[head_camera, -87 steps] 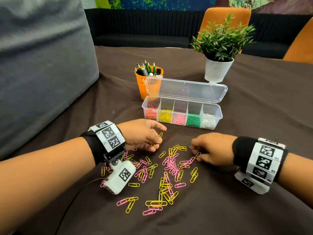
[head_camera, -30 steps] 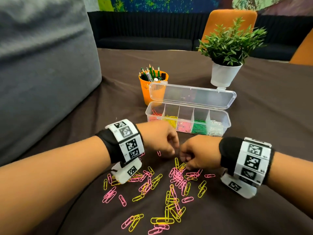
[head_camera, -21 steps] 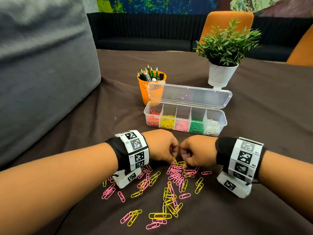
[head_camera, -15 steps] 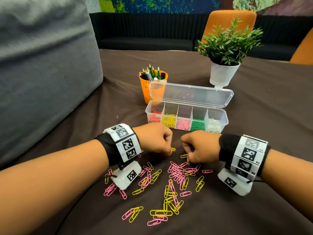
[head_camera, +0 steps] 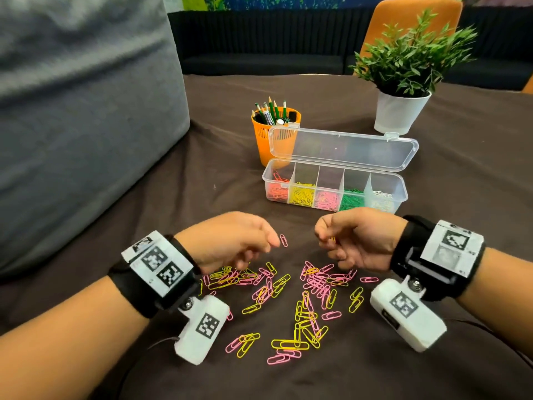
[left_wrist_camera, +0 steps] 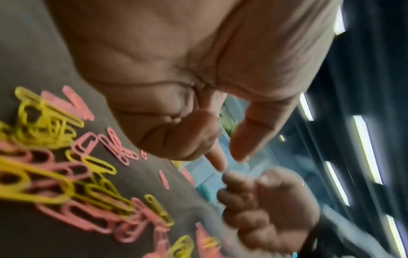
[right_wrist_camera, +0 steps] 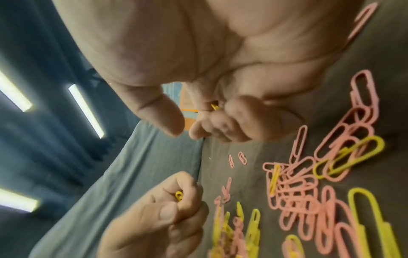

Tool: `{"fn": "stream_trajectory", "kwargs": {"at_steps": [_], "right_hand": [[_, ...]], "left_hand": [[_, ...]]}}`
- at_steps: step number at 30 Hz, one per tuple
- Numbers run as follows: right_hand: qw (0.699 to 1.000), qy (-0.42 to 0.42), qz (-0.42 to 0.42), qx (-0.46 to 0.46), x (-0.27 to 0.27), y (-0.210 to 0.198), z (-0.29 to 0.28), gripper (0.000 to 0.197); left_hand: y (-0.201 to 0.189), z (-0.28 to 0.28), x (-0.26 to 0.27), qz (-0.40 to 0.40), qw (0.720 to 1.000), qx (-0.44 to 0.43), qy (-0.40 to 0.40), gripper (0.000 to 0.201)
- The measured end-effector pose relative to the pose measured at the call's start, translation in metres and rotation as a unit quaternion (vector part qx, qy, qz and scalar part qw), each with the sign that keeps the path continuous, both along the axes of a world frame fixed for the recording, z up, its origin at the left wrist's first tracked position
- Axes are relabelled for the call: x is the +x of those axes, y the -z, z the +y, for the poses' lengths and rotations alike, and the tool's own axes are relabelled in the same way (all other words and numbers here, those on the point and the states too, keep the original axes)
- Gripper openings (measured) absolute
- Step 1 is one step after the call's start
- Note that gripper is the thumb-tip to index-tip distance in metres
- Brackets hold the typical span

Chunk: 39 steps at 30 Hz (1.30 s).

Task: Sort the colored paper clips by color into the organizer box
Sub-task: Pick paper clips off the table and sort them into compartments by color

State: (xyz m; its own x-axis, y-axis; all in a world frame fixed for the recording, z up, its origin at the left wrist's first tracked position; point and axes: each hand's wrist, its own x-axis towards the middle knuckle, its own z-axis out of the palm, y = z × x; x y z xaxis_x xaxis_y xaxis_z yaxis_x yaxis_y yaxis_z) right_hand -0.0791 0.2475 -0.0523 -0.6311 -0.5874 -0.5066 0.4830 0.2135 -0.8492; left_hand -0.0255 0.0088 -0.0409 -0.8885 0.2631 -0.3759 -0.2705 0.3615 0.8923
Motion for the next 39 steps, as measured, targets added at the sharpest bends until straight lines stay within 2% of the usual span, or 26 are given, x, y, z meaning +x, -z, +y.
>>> {"fn": "stream_trajectory", "kwargs": {"at_steps": [1,2,4,5,6,8,11,13,16,17,18,19,20,21,23,26,28,29,30,31,32,33,34,36,37,39], "right_hand": [[0.995,-0.022,0.072,0.059,0.003,0.002,-0.005,0.004],[0.972,-0.061,0.178,0.14,0.006,0.004,-0.01,0.01],[0.866,-0.162,0.373,0.292,0.013,0.006,-0.022,0.013],[0.81,-0.207,0.43,0.342,0.016,0.007,-0.028,0.011],[0.769,-0.232,0.459,0.381,0.018,0.006,-0.033,0.011],[0.735,-0.242,0.466,0.428,0.021,0.004,-0.038,0.012],[0.726,-0.253,0.463,0.441,0.019,0.003,-0.038,0.011],[0.74,-0.255,0.457,0.423,0.017,0.003,-0.034,0.008],[0.793,-0.231,0.43,0.365,0.01,0.003,-0.02,0.009],[0.825,-0.208,0.404,0.335,0.007,0.004,-0.013,0.01],[0.873,-0.176,0.354,0.286,0.006,0.004,-0.007,0.011],[0.928,-0.13,0.278,0.211,0.006,0.003,-0.002,0.013],[0.971,-0.074,0.191,0.126,0.007,0.002,0.001,0.012],[0.992,-0.016,0.112,0.048,0.007,-0.001,0.002,0.01],[0.996,0.081,0.027,-0.021,0.006,-0.006,-0.004,0.012],[0.992,0.123,0.033,-0.004,0.005,-0.01,-0.026,0.012],[0.988,0.074,0.115,0.068,0.009,-0.007,-0.046,0.007],[0.97,0.023,0.2,0.136,0.012,-0.006,-0.056,0.007],[0.929,-0.042,0.298,0.214,0.014,-0.003,-0.066,0.011],[0.871,-0.115,0.386,0.281,0.015,-0.001,-0.075,0.015],[0.812,-0.177,0.443,0.335,0.016,0.0,-0.083,0.017],[0.772,-0.214,0.466,0.376,0.017,0.001,-0.091,0.019],[0.75,-0.232,0.469,0.405,0.017,0.001,-0.096,0.021],[0.727,-0.252,0.467,0.435,0.017,0.002,-0.101,0.022],[0.725,-0.258,0.465,0.438,0.017,0.003,-0.102,0.023],[0.731,-0.258,0.461,0.432,0.016,0.007,-0.101,0.022]], "left_hand": [[0.0,0.004,0.003,0.046,0.989,-0.127,0.064,0.007],[0.001,0.01,0.005,0.098,0.958,-0.238,0.126,0.009],[0.006,0.023,0.011,0.167,0.884,-0.393,0.19,0.028],[0.007,0.027,0.013,0.194,0.856,-0.439,0.191,0.033],[0.01,0.031,0.013,0.219,0.835,-0.468,0.187,0.034],[0.015,0.036,0.012,0.244,0.817,-0.488,0.187,0.03],[0.014,0.037,0.009,0.218,0.829,-0.474,0.201,0.021],[0.013,0.033,0.006,0.171,0.859,-0.435,0.208,0.021],[0.008,0.02,0.0,0.1,0.934,-0.303,0.16,0.023],[0.005,0.014,0.0,0.065,0.967,-0.218,0.112,0.021],[0.001,0.008,0.0,0.022,0.992,-0.111,0.052,0.02],[-0.003,0.002,0.001,-0.018,1.0,0.003,-0.01,0.02],[-0.006,-0.005,0.001,-0.045,0.992,0.1,-0.062,0.02],[-0.008,-0.012,0.001,-0.056,0.979,0.169,-0.098,0.019],[-0.009,-0.025,0.003,-0.057,0.957,0.253,-0.13,0.013],[-0.005,-0.036,0.008,-0.067,0.933,0.318,-0.158,0.016],[-0.001,-0.039,0.011,-0.064,0.932,0.307,-0.183,0.024],[0.001,-0.04,0.012,-0.052,0.94,0.281,-0.186,0.023],[0.001,-0.042,0.014,-0.033,0.954,0.24,-0.179,0.02],[0.0,-0.042,0.016,-0.005,0.971,0.179,-0.157,0.014],[-0.003,-0.044,0.018,0.036,0.989,0.083,-0.116,0.009],[-0.005,-0.047,0.021,0.088,0.993,-0.054,-0.059,0.006],[-0.007,-0.049,0.023,0.143,0.967,-0.209,0.006,0.006],[-0.01,-0.052,0.029,0.212,0.861,-0.452,0.1,0.01],[-0.01,-0.052,0.032,0.222,0.827,-0.506,0.104,0.012],[-0.009,-0.047,0.038,0.221,0.818,-0.52,0.109,0.015]]}}
